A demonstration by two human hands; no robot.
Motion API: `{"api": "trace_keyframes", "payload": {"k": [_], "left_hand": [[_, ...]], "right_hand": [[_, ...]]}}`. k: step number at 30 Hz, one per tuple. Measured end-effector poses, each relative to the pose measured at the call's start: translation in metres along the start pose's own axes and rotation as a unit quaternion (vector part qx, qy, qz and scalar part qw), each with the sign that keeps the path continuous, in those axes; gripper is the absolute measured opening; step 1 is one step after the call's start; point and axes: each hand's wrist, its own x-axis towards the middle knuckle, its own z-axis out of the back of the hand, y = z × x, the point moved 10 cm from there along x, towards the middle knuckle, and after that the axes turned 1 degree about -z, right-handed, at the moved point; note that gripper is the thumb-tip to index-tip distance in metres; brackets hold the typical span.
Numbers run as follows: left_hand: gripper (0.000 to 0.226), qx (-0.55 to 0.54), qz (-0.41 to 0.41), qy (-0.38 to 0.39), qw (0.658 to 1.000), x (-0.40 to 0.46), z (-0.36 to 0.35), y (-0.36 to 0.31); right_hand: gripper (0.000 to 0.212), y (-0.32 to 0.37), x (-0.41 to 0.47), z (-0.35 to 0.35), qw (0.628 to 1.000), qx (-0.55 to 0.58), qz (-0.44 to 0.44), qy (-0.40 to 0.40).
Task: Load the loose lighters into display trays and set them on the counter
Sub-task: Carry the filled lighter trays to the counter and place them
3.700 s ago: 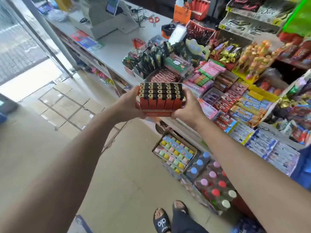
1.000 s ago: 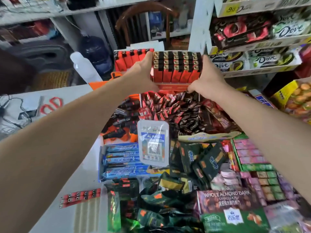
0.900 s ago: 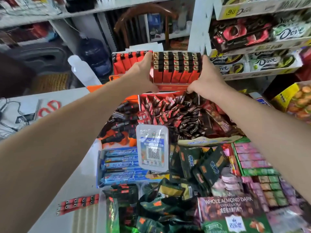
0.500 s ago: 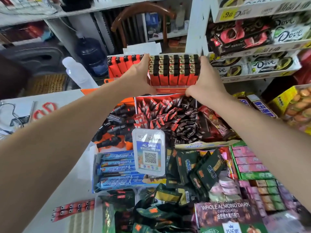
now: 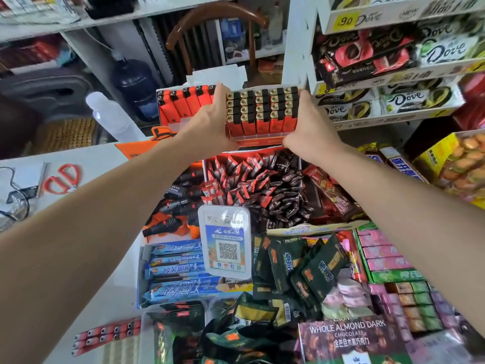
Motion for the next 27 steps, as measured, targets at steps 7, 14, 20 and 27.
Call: {"api": "trace_keyframes", "payload": {"k": [7, 14, 20, 27], "left_hand": [[0.091, 0.017, -0.035, -0.031, 0.999, -0.004, -0.003, 0.003], [0.095, 0.037, -0.065, -0.033, 0.997, -0.001, 0.0, -0.004], [0.095, 0.064, -0.069, -0.031, 0.995, 0.002, 0.002, -0.006], [0.093, 0.131, -0.051, 0.004, 0.99, 0.003, -0.002, -0.011]], "right_hand": [[0.074, 0.005, -0.003, 0.002, 0.998, -0.031, 0.05, -0.001], [0.104, 0.01, -0.001, 0.002, 0.996, -0.02, 0.084, -0.014], [0.114, 0.02, 0.002, 0.0, 0.991, -0.058, 0.118, -0.004], [0.106, 0.027, 0.01, 0.001, 0.989, -0.086, 0.118, -0.016]]}}
